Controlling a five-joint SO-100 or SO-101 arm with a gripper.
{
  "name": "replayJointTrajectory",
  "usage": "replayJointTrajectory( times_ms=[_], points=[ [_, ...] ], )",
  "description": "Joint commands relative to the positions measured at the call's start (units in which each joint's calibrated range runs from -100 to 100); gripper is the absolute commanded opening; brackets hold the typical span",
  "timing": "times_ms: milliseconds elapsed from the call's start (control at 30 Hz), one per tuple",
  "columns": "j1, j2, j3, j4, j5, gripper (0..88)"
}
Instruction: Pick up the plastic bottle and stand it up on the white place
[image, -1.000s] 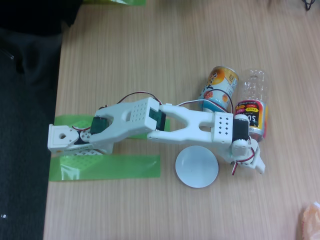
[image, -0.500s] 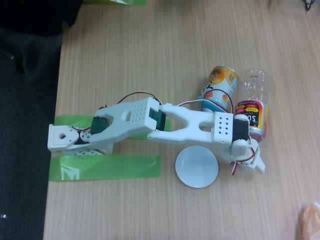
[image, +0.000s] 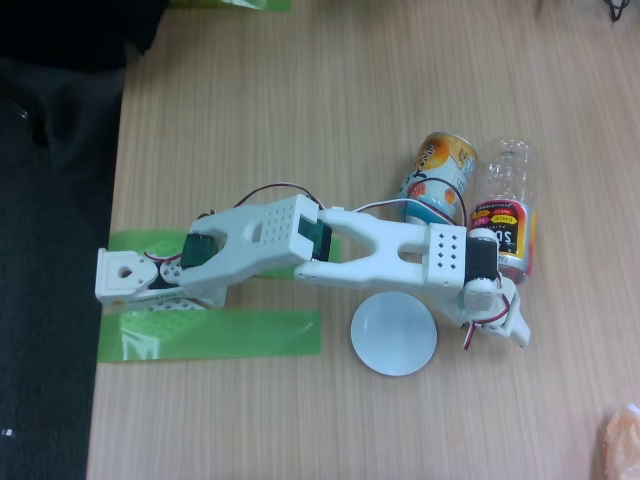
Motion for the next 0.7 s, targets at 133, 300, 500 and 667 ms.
replayJointTrajectory(
  times_ms=[133, 300, 500, 667],
  points=[
    [-1.0, -1.1, -2.5, 0.2, -0.3, 32.9],
    [-1.0, -1.1, -2.5, 0.2, -0.1, 32.9],
    [-1.0, -1.7, -4.1, 0.3, -0.2, 32.9],
    [-2.3, -3.1, -6.2, 0.3, -0.1, 32.9]
  ],
)
